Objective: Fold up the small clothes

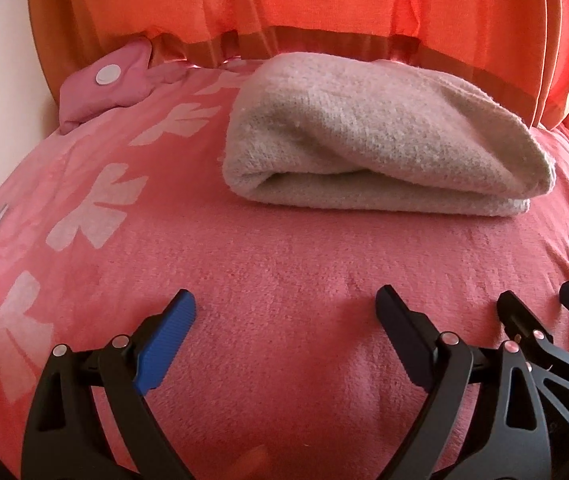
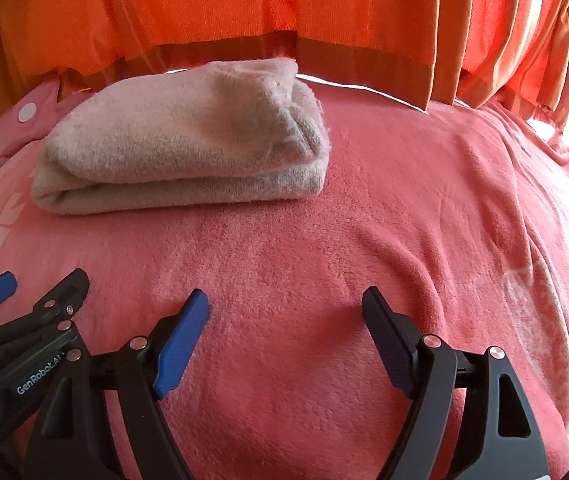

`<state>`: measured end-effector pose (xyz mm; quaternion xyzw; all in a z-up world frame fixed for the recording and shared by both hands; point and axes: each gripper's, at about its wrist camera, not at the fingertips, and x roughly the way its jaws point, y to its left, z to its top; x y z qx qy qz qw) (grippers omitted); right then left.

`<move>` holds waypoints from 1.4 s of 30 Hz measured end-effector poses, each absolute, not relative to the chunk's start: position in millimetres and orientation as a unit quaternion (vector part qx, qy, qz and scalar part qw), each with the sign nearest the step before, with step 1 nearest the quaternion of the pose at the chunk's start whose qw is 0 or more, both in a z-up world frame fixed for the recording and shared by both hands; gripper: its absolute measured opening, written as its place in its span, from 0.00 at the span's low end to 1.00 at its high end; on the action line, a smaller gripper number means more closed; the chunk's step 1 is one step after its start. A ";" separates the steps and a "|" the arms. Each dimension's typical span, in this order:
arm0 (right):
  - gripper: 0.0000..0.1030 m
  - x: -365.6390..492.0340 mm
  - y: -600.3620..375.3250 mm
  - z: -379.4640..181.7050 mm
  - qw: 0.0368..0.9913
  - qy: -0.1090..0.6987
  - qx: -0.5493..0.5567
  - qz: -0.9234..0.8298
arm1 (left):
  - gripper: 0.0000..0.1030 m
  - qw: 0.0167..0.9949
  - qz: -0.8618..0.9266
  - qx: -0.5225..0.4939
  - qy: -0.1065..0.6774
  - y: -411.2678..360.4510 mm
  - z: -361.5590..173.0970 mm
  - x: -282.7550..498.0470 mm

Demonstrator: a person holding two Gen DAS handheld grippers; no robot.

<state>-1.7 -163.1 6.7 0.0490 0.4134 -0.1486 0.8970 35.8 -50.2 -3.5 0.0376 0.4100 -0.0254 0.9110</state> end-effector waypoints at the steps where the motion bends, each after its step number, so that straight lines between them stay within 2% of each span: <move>1: 0.74 -2.0 -163.3 6.7 0.897 0.413 0.049 -0.149 | 0.86 0.911 -0.025 0.038 0.410 -50.1 -3.4 36.0; 26: 0.75 -2.9 -162.4 8.5 0.899 0.410 0.052 -0.145 | 0.84 0.916 -0.020 0.041 0.398 -44.5 -0.2 33.5; 32: 0.74 -3.3 -173.8 35.1 0.914 0.379 0.086 -0.117 | 0.88 0.927 -0.037 -0.017 0.374 -28.4 24.8 35.8; 36: 0.77 12.7 -208.7 59.2 0.912 0.366 0.157 -0.102 | 0.89 0.915 -0.061 -0.073 0.393 -11.0 42.4 59.0; 42: 0.77 77.2 -244.4 59.6 0.894 0.399 0.187 -0.082 | 0.91 0.890 -0.076 -0.164 0.419 19.3 56.9 121.9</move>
